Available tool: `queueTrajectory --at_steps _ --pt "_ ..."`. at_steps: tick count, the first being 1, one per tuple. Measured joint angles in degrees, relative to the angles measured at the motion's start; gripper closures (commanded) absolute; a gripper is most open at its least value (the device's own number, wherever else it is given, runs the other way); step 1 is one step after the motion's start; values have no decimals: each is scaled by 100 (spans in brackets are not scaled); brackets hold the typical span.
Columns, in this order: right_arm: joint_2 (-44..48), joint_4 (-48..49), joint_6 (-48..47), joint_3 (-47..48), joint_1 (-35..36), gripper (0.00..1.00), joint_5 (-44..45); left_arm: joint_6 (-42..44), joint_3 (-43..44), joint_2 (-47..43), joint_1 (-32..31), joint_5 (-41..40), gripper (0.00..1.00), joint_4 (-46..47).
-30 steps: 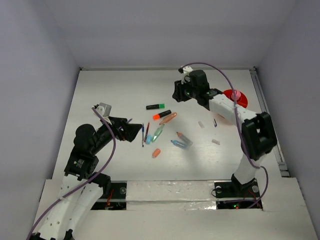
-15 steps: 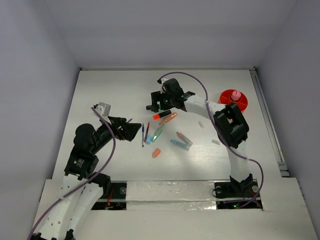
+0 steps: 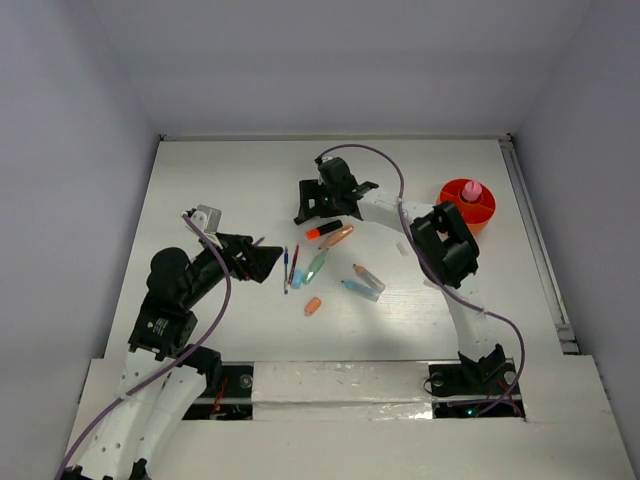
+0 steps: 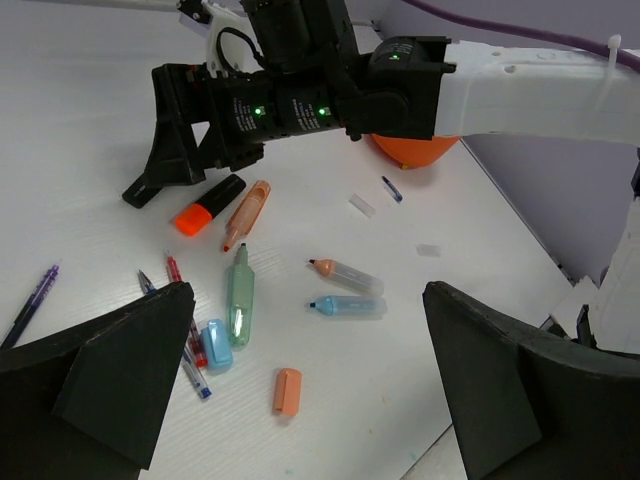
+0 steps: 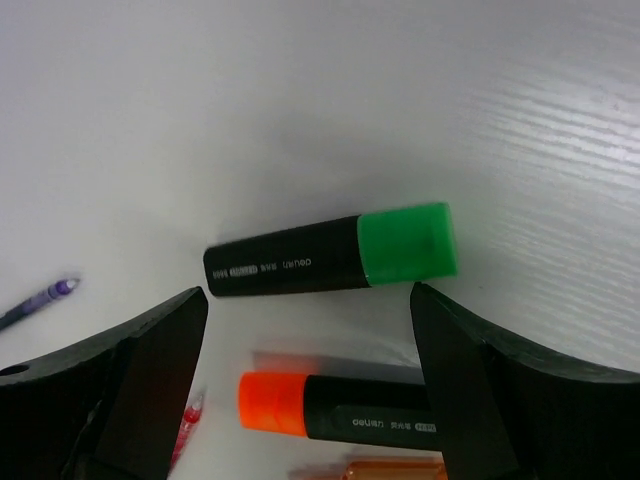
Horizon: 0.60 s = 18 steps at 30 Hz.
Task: Sort the stationery into containers
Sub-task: Pick up the pen from the center of the board.
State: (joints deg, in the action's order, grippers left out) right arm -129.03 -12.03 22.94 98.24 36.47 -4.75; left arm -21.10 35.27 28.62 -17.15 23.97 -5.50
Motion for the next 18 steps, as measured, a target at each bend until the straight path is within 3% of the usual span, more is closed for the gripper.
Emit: queueTrajectory --at_steps 4,10,18 --pt "-293 -114 28 490 0 12 199 0 0 -11 0 0 1 0" --pt "-791 -378 -109 1263 85 20 782 0 0 -59 0 -2 1 -2" --pt "-1290 -1014 -433 2170 415 43 1663 0 0 -72 0 -4 1 -2"
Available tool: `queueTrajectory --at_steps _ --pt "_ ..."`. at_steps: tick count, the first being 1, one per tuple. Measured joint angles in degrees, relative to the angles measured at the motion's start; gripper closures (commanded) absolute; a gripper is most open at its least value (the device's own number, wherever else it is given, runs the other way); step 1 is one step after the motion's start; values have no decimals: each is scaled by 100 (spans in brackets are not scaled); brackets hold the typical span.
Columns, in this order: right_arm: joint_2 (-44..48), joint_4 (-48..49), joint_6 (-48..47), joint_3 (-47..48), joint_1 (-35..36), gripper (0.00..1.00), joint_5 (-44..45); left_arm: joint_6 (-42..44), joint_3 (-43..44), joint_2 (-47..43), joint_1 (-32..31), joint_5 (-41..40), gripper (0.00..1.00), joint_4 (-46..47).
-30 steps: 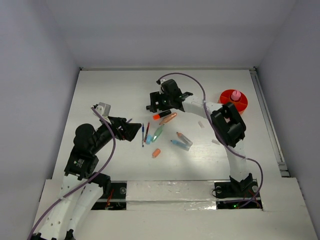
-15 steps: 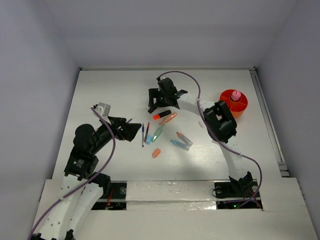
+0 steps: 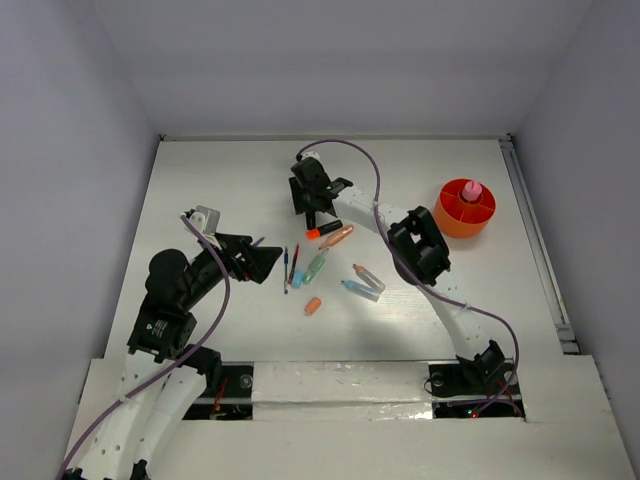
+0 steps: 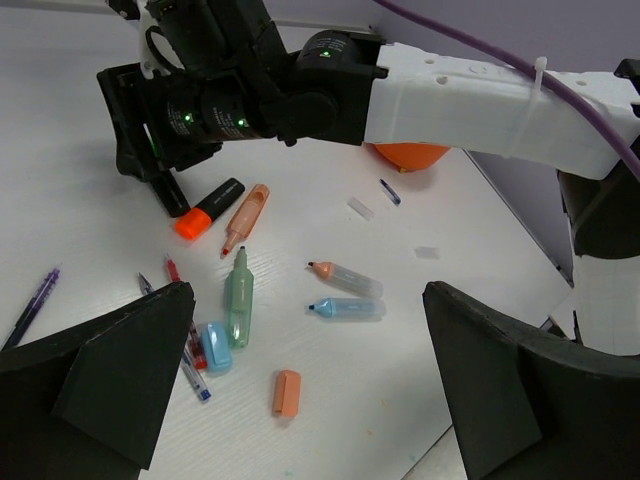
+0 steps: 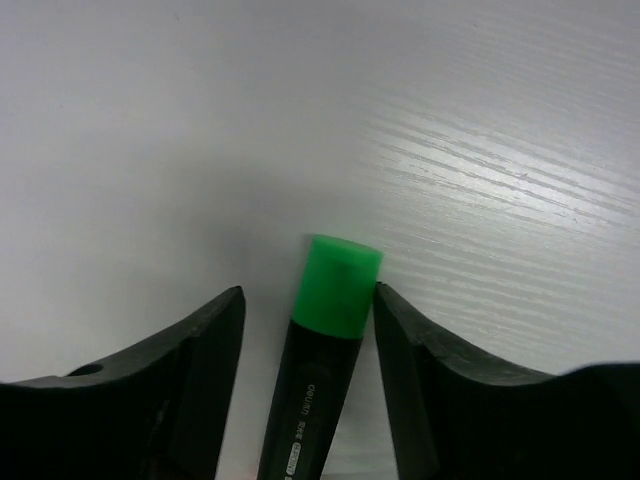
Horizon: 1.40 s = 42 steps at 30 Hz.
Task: Sort the stationery into containers
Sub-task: Pick up the pen from the center of the board, then place the pen in the storage box.
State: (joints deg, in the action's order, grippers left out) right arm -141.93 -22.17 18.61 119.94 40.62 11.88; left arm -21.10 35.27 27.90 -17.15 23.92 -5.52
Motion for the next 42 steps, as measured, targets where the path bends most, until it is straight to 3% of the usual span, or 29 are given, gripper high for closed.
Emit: queueTrajectory --at_steps 6,7,13,16,17,25,31,37,42 --pt "-328 -442 -153 584 136 46 498 0 0 -72 0 -2 1 0" --pt "-393 -494 -168 708 151 51 562 0 0 -85 -7 0 1 2" --pt "-754 -640 -262 1335 232 59 809 0 0 -114 -39 -13 1 0" --pt "-859 -697 -348 1517 260 75 870 0 0 -122 -39 -13 1 0" --pt "-876 -710 -369 1547 260 86 907 0 0 -136 -42 -15 1 0" --pt "-881 -463 -498 1521 258 98 933 0 0 -245 -39 -20 1 -2" --pt "323 973 -566 -490 151 98 935 0 0 -251 -46 -20 1 -2" --pt "3445 2750 -581 -3541 -304 98 1220 0 0 -356 -146 -20 1 -2" --pt "6179 4124 -463 -5720 -1368 97 1733 0 0 -452 -284 -31 1 -4"
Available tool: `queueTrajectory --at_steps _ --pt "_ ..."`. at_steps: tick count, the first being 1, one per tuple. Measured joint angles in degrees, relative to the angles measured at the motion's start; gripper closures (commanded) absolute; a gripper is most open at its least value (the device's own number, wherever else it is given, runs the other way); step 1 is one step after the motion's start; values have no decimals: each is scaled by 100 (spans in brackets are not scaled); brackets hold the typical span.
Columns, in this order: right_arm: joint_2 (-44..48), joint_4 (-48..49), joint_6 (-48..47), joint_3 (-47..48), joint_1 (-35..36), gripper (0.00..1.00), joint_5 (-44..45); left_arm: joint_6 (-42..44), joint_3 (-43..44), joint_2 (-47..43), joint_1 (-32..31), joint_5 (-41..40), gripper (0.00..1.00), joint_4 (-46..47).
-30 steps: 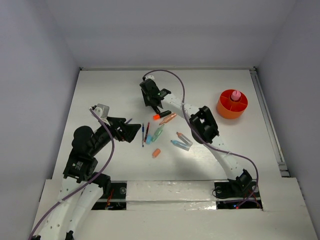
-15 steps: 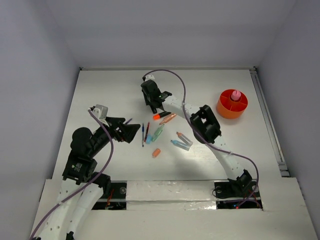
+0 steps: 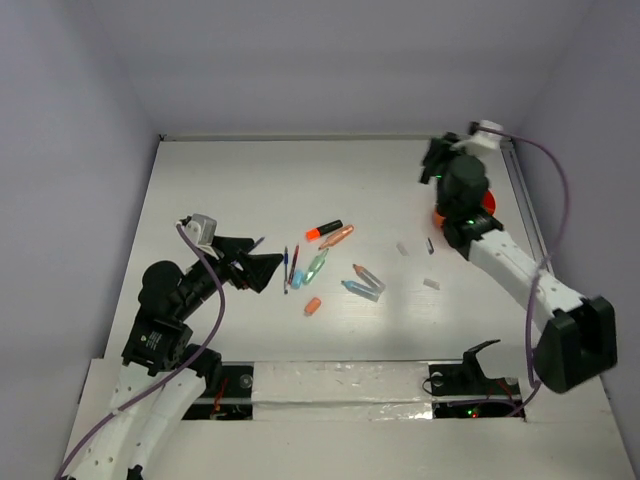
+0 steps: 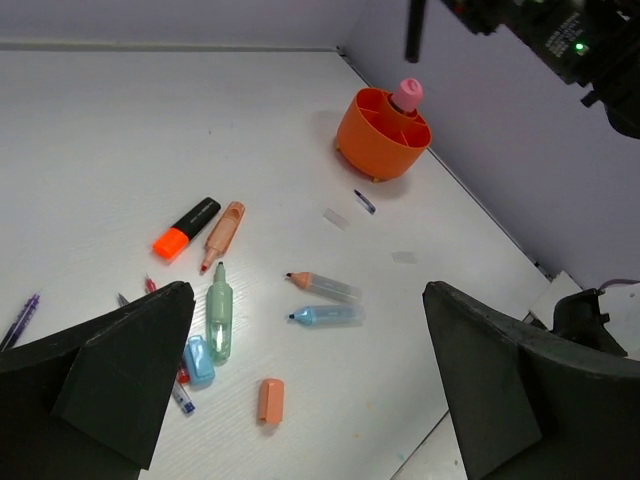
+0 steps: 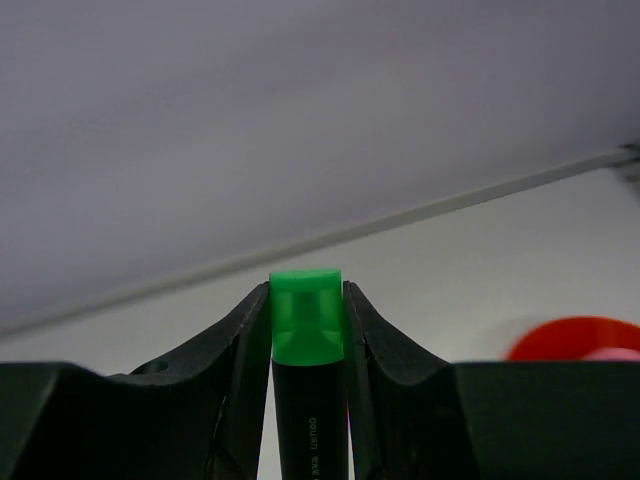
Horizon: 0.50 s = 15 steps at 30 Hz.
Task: Sort the stationery into containers
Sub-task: Place the pen in the storage box.
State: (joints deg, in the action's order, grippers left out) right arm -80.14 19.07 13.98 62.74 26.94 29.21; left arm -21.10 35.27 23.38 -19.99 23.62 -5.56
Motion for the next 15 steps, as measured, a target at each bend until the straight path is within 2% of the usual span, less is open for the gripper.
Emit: queueTrajectory --at_steps 5,10,15 --pt "1285 407 673 -1537 -1403 94 531 2 0 0 -92 -9 1 -2" --pt "1250 422 916 -2109 -1902 95 824 2 0 0 -175 -7 1 -2" --pt "931 765 962 -2188 -2186 96 1117 2 0 2 -210 -9 1 -4"
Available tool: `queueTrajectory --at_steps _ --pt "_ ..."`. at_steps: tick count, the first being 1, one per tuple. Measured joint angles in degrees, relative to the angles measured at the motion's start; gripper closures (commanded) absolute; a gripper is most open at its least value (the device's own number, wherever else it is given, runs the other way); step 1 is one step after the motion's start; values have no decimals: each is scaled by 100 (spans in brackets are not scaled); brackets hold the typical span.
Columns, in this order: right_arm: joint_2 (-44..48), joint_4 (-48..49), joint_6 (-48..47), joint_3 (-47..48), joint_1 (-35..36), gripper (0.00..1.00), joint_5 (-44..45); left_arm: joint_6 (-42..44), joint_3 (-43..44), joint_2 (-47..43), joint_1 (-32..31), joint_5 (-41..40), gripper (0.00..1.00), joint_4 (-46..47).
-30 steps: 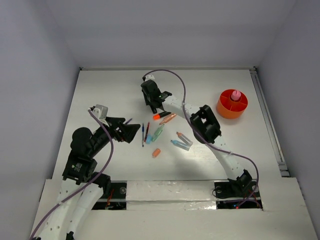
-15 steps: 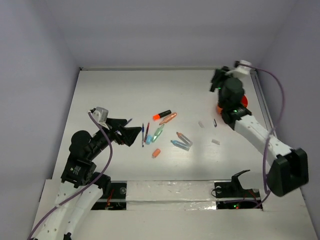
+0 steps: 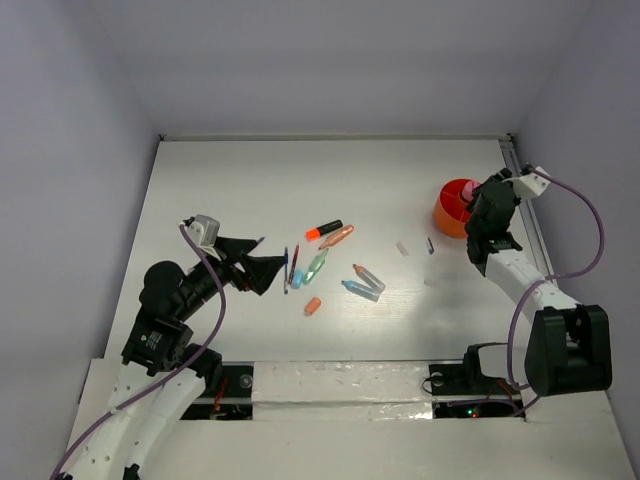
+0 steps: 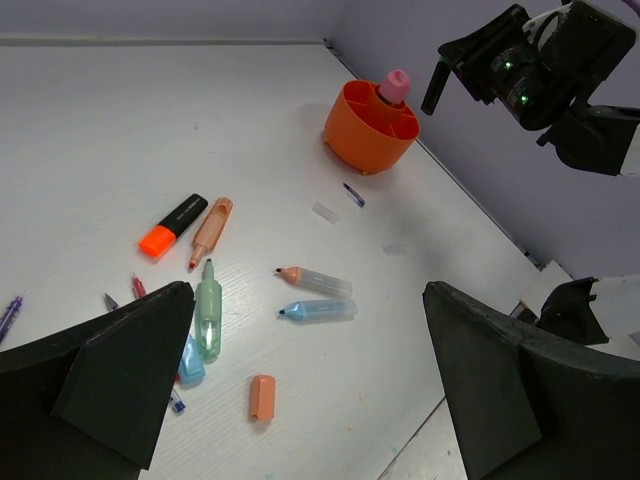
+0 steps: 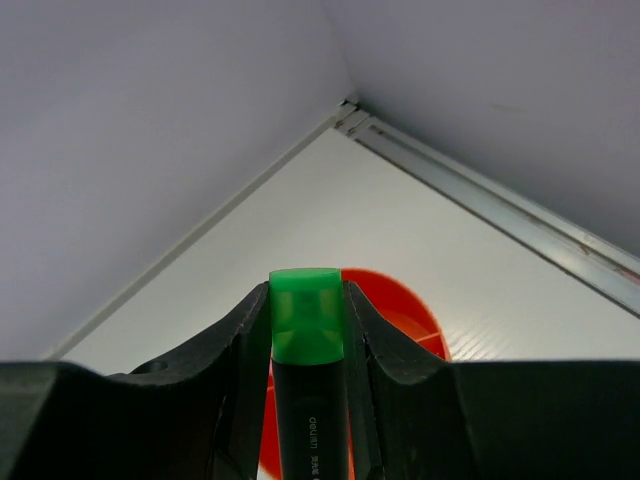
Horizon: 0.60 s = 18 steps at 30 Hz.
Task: Sort the stationery into containers
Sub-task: Place the pen in the storage box.
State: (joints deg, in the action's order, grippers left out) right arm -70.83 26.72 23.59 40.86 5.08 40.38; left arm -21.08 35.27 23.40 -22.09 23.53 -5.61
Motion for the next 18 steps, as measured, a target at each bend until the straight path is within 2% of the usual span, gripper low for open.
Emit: queueTrajectory --at_steps 8,18 --pt "-695 387 243 -129 -551 96 57 2 0 4 -74 -28 1 -4" --pt "-1209 776 302 -162 -649 95 42 2 0 48 -111 -46 1 -28"
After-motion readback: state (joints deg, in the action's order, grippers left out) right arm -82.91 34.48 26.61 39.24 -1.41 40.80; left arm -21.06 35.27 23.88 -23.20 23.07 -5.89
